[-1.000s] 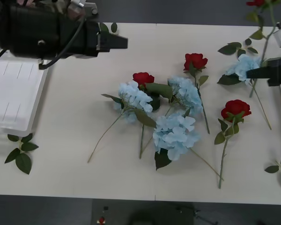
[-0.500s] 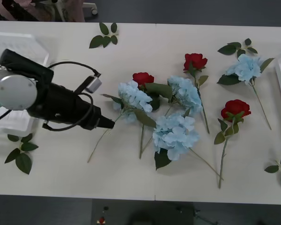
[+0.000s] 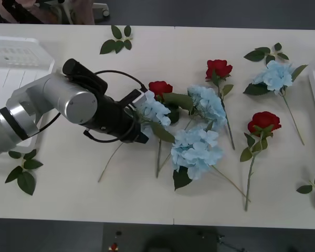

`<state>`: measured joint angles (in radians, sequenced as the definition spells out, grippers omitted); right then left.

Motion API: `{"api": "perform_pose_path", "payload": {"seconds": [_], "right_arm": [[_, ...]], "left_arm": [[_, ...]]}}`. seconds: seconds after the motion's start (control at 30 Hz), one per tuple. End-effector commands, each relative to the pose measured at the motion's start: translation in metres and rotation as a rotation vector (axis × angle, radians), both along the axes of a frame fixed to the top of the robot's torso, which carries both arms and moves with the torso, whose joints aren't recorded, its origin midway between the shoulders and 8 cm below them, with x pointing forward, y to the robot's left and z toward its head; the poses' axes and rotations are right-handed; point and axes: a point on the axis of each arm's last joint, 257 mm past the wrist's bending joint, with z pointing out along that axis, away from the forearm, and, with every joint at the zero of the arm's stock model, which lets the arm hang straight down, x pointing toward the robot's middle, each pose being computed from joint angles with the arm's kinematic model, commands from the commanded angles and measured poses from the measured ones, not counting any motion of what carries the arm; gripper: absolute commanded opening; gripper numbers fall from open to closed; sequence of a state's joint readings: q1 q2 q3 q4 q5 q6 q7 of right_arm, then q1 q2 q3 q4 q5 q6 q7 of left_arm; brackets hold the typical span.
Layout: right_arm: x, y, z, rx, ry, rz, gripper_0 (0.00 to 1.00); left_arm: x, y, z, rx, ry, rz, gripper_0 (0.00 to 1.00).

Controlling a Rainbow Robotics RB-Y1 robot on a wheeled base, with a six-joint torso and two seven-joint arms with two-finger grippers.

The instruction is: Put the red flowers into the right box and the blue flowers into the left box

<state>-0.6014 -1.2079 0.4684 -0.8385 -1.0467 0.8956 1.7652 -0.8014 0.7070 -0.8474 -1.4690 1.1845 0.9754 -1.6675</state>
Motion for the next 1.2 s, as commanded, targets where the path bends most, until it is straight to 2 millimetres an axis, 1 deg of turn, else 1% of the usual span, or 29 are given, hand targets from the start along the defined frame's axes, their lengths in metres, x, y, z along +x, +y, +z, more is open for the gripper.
{"api": "perform_pose_path", "payload": {"seconds": [0.03,0.1,0.13,0.17,0.2,0.23,0.27,0.3,0.33,0.37,0.43,0.47,0.57,0.63,0.7,0.77,0.83,0.87,0.9,0.93,0.97,1.0,1.03,1.07,1.1,1.17,1.2], "right_arm": [[0.017,0.003,0.006,0.025,-0.076,-0.063,0.00],[0.019,0.003,0.004,0.031,-0.085,-0.083,0.00],[0.021,0.003,0.006,0.029,-0.090,-0.081,0.00],[0.024,0.004,0.006,0.030,-0.097,-0.079,0.00],[0.024,0.004,0.007,0.030,-0.099,-0.077,0.00],[0.026,0.004,0.008,0.028,-0.106,-0.072,0.15],[0.028,0.005,0.009,0.029,-0.112,-0.068,0.36],[0.029,0.006,0.009,0.029,-0.115,-0.064,0.52],[0.029,0.006,0.009,0.029,-0.114,-0.062,0.57],[0.030,0.008,0.009,0.035,-0.116,-0.059,0.65],[0.032,0.012,0.008,0.048,-0.118,-0.052,0.71],[0.034,0.017,0.008,0.062,-0.122,-0.043,0.74],[0.037,0.023,0.009,0.070,-0.125,-0.026,0.75],[0.041,0.031,0.010,0.072,-0.121,-0.001,0.76],[0.043,0.041,0.011,0.079,-0.109,0.022,0.77],[0.048,0.061,0.013,0.110,-0.103,0.057,0.77],[0.057,0.085,0.016,0.139,-0.105,0.102,0.77],[0.062,0.098,0.019,0.141,-0.108,0.134,0.77],[0.064,0.105,0.021,0.143,-0.109,0.148,0.77],[0.069,0.117,0.025,0.139,-0.112,0.179,0.77],[0.071,0.123,0.027,0.136,-0.113,0.195,0.77],[0.075,0.137,0.030,0.135,-0.114,0.226,0.77],[0.077,0.144,0.032,0.128,-0.114,0.245,0.77],[0.081,0.155,0.034,0.125,-0.115,0.267,0.77],[0.082,0.158,0.035,0.121,-0.115,0.272,0.77],[0.087,0.176,0.034,0.107,-0.110,0.290,0.77],[0.088,0.180,0.034,0.098,-0.110,0.297,0.77]], "left_arm": [[0.016,-0.004,0.008,0.029,-0.062,-0.032,0.62],[0.018,-0.005,0.006,0.039,-0.066,-0.036,0.23],[0.018,-0.004,0.005,0.041,-0.065,-0.033,0.02],[0.019,-0.004,0.003,0.043,-0.063,-0.031,0.00],[0.019,-0.004,0.003,0.043,-0.064,-0.030,0.00],[0.020,-0.003,0.004,0.045,-0.066,-0.030,0.00],[0.020,-0.003,0.004,0.046,-0.067,-0.029,0.00],[0.021,-0.003,0.004,0.048,-0.069,-0.029,0.00],[0.021,-0.003,0.005,0.047,-0.069,-0.028,0.00],[0.022,-0.003,0.006,0.046,-0.074,-0.027,0.00],[0.023,-0.002,0.006,0.047,-0.076,-0.026,0.00],[0.025,-0.002,0.007,0.047,-0.081,-0.025,0.00],[0.028,0.001,0.010,0.045,-0.090,-0.018,0.00],[0.029,0.003,0.011,0.040,-0.096,-0.015,0.00],[0.031,0.009,0.015,0.042,-0.105,-0.013,0.00],[0.036,0.023,0.028,0.054,-0.129,-0.006,0.00],[0.043,0.043,0.051,0.079,-0.169,-0.005,0.00],[0.045,0.058,0.067,0.103,-0.190,-0.004,0.00],[0.046,0.067,0.076,0.119,-0.201,-0.002,0.00],[0.046,0.087,0.092,0.151,-0.211,0.011,0.00],[0.047,0.097,0.102,0.164,-0.221,0.021,0.00],[0.049,0.127,0.125,0.200,-0.239,0.054,0.00],[0.049,0.148,0.143,0.227,-0.247,0.080,0.00],[0.048,0.177,0.160,0.264,-0.252,0.116,0.00],[0.048,0.192,0.169,0.287,-0.256,0.134,0.00],[0.052,0.254,0.203,0.416,-0.311,0.184,0.00],[0.054,0.269,0.212,0.452,-0.333,0.193,0.00]]}}
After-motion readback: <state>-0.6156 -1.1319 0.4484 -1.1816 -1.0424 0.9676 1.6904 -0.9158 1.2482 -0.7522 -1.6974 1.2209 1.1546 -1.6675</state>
